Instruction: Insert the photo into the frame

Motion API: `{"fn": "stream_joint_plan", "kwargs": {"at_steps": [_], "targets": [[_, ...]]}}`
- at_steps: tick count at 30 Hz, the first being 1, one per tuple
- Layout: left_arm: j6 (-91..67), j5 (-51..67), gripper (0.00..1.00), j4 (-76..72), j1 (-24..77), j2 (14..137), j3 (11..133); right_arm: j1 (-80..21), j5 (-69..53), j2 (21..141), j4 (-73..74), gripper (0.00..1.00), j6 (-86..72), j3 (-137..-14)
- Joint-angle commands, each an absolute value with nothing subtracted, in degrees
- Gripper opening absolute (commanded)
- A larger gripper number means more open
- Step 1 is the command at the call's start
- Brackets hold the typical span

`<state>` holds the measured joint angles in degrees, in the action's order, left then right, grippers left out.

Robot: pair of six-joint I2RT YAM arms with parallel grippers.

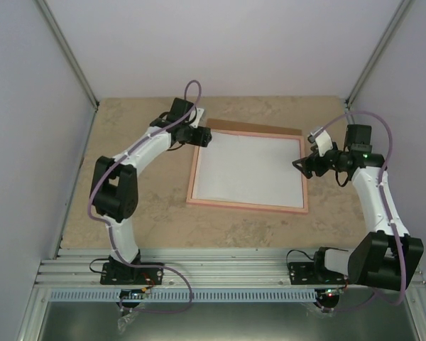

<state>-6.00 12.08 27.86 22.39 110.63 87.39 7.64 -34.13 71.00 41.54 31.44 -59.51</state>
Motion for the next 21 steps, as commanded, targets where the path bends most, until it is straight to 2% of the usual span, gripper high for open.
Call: {"fn": "stream_joint_plan", "kwargs": {"at_steps": [1, 9, 14, 21], "targets": [[-2.4, 5.9, 0.76, 25.7, 22.7, 104.9, 84.2, 7.9, -35.8, 72.8, 39.5, 0.93, 29.8, -59.6], [2.2, 9.2, 0.74, 26.4, 23.2, 104.8, 79.2, 8.5, -34.1, 77.9, 37.5, 0.89, 27.6, -59.1], [3.1, 4.8, 0.75, 23.1, 23.9, 103.2, 74.8, 10.8, -32.1, 81.7, 36.7, 0.86, 26.7, -59.0], [1.6, 6.4, 0.62, 23.5, 19.8, 107.2, 77.2, 17.8, -30.6, 92.4, 34.4, 0.67, 22.2, -60.5]]}}
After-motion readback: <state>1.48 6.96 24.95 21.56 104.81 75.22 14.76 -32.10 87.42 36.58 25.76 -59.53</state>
